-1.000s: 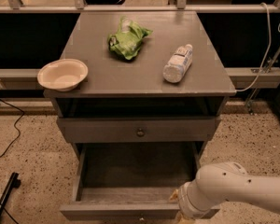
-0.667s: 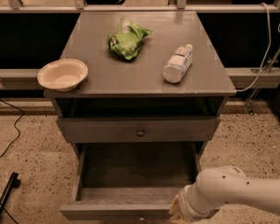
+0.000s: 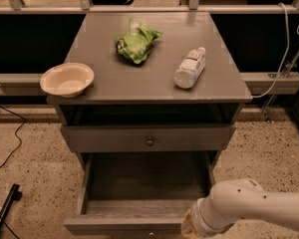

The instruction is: Close middle drawer

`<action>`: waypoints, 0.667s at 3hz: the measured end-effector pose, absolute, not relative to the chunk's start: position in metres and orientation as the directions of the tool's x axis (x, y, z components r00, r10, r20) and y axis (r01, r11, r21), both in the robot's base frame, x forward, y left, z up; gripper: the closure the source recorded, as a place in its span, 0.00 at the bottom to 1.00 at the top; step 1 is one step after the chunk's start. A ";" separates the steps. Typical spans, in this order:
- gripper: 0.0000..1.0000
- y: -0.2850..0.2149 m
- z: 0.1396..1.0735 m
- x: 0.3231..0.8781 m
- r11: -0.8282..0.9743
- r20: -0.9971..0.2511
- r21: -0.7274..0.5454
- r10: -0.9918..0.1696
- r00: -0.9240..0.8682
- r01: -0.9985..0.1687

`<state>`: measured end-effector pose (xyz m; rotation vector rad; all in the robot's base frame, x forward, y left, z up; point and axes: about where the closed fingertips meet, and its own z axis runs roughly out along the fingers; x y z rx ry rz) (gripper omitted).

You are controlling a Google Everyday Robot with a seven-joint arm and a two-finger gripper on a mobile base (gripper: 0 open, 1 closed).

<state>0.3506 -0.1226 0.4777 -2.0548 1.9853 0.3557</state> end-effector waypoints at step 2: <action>1.00 -0.151 0.423 0.340 0.092 -0.376 -0.118 -0.926 -0.041 -0.989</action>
Offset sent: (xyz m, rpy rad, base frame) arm 0.0287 -0.0323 -0.0788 0.0942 -0.3508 -0.2583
